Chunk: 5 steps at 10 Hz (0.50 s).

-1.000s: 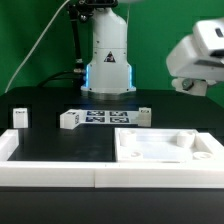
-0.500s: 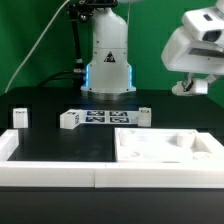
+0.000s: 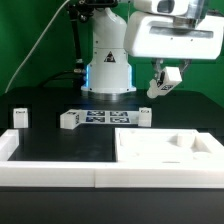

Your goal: Assemble one leg

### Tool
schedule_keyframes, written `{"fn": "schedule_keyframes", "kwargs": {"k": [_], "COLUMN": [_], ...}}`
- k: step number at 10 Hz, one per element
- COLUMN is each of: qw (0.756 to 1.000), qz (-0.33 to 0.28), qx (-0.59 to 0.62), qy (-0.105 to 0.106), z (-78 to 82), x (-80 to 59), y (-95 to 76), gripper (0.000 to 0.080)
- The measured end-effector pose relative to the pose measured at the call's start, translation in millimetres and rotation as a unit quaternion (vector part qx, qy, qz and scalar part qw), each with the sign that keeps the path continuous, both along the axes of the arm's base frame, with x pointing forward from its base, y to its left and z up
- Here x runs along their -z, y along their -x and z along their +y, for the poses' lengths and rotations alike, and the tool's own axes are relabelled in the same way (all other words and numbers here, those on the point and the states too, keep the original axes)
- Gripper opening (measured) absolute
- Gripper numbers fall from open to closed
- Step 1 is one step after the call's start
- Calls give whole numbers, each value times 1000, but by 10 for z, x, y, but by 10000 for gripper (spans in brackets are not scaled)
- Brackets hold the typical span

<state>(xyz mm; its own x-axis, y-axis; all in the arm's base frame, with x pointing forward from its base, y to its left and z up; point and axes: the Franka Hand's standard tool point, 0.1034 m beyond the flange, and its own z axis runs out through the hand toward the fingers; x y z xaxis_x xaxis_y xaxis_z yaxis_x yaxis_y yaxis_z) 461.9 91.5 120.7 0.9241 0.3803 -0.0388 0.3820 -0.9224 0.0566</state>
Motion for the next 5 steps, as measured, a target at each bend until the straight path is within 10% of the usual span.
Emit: {"fn": "schedule_keyframes", "kwargs": {"k": [5], "qw": [981], "qz": [-178], "qx": [-18], "qy": [-72], "z": [54], "x": [9], "y": [-42], "gripper": [292]}}
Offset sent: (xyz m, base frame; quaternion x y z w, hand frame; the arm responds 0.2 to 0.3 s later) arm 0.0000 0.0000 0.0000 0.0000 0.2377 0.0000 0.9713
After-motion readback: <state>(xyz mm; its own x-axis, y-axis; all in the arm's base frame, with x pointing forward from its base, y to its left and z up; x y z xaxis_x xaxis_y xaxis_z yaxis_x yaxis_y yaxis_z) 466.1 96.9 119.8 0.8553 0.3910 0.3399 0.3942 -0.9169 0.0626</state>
